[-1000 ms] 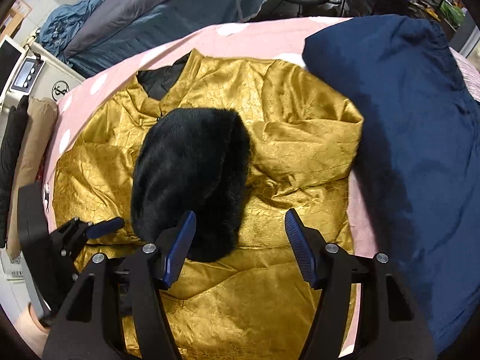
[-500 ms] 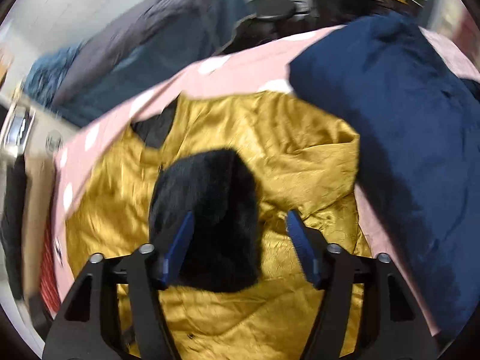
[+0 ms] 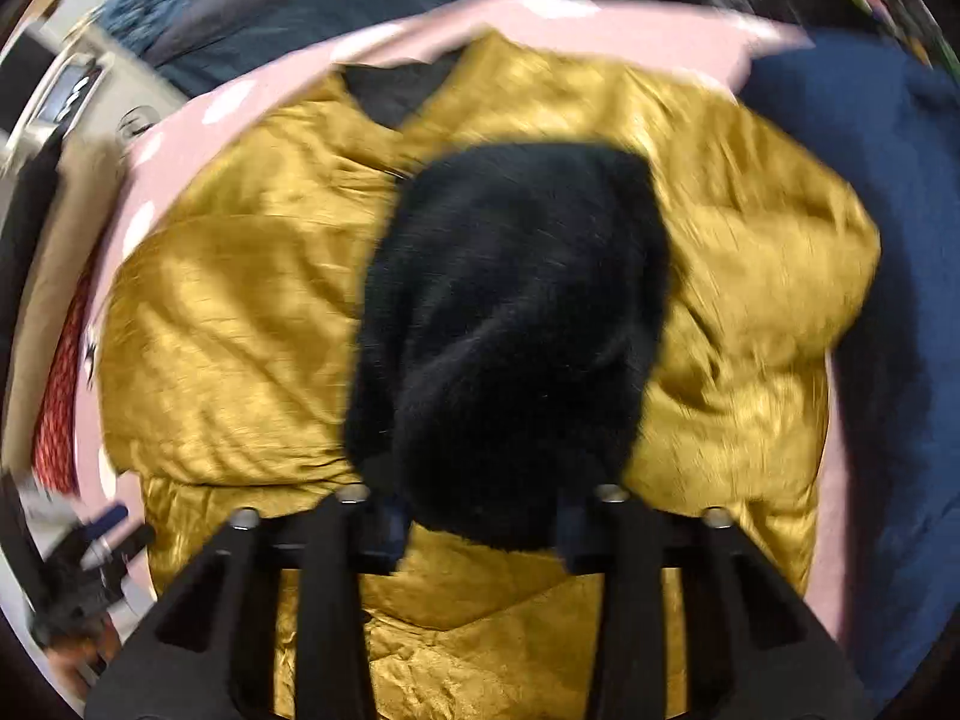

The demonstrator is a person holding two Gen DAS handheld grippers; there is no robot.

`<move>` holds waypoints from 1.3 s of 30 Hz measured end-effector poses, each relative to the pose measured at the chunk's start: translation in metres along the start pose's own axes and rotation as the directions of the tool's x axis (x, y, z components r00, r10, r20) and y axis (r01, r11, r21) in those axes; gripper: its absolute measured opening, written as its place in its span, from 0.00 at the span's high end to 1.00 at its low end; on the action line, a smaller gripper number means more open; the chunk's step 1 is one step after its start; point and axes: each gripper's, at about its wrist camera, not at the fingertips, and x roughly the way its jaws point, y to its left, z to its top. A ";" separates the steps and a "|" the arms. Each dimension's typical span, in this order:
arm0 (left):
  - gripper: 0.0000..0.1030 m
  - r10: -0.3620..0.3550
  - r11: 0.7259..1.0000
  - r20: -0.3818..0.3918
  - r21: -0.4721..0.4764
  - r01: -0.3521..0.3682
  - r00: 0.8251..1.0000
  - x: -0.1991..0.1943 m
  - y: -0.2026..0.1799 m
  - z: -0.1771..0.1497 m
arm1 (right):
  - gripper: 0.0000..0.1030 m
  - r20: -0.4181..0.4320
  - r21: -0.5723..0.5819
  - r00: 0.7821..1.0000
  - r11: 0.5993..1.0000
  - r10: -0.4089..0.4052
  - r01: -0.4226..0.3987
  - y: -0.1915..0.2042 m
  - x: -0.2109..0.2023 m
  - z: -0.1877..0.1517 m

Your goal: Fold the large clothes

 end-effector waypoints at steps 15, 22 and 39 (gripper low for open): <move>0.21 0.044 0.990 0.058 -0.138 -0.035 0.997 -0.012 0.033 0.016 | 0.80 0.161 -0.003 0.983 0.996 -0.087 0.089 -0.035 -0.069 0.041; 0.21 0.045 0.989 0.074 -0.141 -0.035 0.996 -0.010 0.029 0.035 | 0.75 0.016 -0.050 0.979 0.977 -0.205 0.206 -0.057 0.002 0.005; 0.21 -0.024 0.967 0.151 0.256 -0.016 0.988 -0.011 -0.105 0.079 | 0.34 0.260 0.115 0.907 0.943 -0.331 0.311 -0.065 -0.075 0.005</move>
